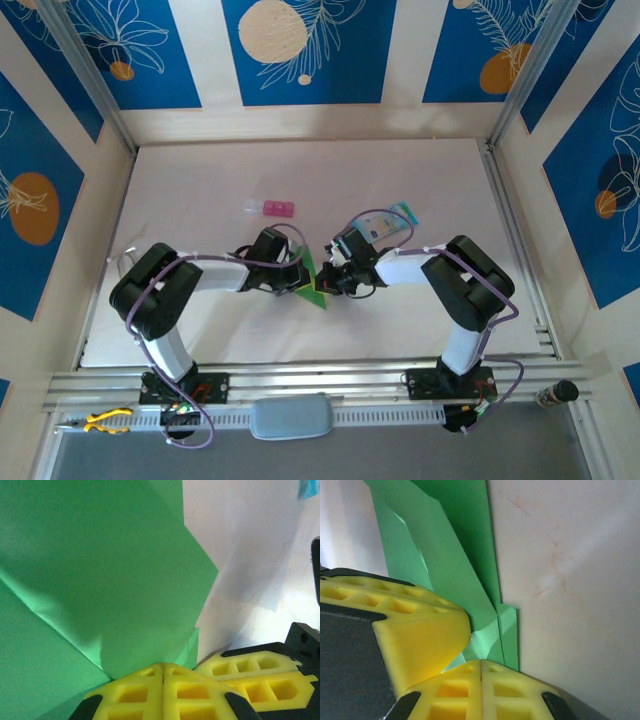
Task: Fold a paper plane with a square sheet of paper (pick it up from the middle)
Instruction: Fourth fold the wing at the center of the table.
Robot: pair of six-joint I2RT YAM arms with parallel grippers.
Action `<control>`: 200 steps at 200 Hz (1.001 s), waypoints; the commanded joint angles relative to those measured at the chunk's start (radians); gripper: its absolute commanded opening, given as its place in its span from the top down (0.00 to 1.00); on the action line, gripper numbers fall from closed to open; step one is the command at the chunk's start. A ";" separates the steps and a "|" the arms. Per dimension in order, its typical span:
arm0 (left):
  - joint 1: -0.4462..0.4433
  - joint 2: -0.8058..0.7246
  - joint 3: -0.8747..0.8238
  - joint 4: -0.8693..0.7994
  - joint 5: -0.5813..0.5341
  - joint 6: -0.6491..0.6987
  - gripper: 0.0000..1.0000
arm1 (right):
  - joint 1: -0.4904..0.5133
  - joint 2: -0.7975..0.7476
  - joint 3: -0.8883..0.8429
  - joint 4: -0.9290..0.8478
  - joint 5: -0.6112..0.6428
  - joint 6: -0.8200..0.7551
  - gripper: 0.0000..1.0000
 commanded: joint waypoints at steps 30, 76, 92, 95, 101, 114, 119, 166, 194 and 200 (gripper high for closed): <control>0.066 0.033 0.050 -0.084 -0.082 0.039 0.95 | -0.007 0.033 -0.029 -0.154 0.062 -0.028 1.00; 0.117 0.062 0.074 -0.072 -0.066 0.049 0.94 | -0.007 0.033 -0.031 -0.159 0.061 -0.035 1.00; 0.135 0.063 0.077 -0.071 -0.059 0.052 0.94 | -0.007 0.036 -0.032 -0.159 0.058 -0.036 1.00; 0.137 0.063 0.077 -0.071 -0.059 0.053 0.94 | -0.007 0.036 -0.030 -0.160 0.057 -0.037 1.00; 0.144 0.062 0.079 -0.073 -0.056 0.057 0.94 | -0.006 0.038 -0.030 -0.160 0.056 -0.038 1.00; 0.158 0.066 0.083 -0.079 -0.054 0.070 0.94 | -0.007 0.040 -0.029 -0.159 0.054 -0.039 1.00; 0.164 0.068 0.085 -0.080 -0.053 0.073 0.94 | -0.007 0.039 -0.030 -0.160 0.054 -0.039 1.00; 0.227 0.099 0.125 -0.093 -0.030 0.112 0.93 | -0.007 0.039 -0.031 -0.163 0.049 -0.046 1.00; 0.268 0.105 0.161 -0.136 -0.034 0.145 0.93 | -0.007 0.035 -0.032 -0.166 0.049 -0.050 1.00; 0.277 0.108 0.166 -0.140 -0.033 0.150 0.93 | -0.007 0.034 -0.032 -0.168 0.050 -0.050 1.00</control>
